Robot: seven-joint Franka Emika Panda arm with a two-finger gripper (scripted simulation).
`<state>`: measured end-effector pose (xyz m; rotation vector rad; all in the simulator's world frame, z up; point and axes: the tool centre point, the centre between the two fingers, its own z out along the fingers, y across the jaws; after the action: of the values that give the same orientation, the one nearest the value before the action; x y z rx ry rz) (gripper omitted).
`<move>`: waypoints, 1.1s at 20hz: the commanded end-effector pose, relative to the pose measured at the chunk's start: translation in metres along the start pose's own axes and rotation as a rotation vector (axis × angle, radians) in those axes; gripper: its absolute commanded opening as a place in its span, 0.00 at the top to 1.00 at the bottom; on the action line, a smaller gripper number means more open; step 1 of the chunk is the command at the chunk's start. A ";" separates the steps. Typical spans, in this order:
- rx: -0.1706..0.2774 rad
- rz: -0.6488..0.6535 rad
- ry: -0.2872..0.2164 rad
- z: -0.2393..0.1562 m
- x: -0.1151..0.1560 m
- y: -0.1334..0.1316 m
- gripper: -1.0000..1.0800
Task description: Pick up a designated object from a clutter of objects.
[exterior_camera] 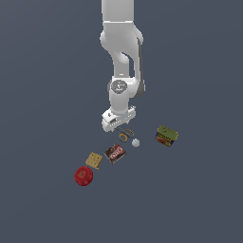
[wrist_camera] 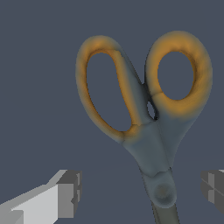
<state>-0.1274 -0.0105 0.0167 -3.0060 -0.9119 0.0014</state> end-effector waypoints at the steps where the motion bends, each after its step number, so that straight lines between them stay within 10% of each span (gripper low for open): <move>1: -0.001 -0.001 0.001 0.006 0.000 0.000 0.04; 9: -0.001 -0.001 0.001 0.009 0.001 0.001 0.04; 10: -0.001 -0.001 0.001 0.009 0.001 0.001 1.00; 22: -0.001 -0.006 0.003 0.006 0.002 -0.001 1.00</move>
<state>-0.1268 -0.0081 0.0097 -3.0029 -0.9209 -0.0016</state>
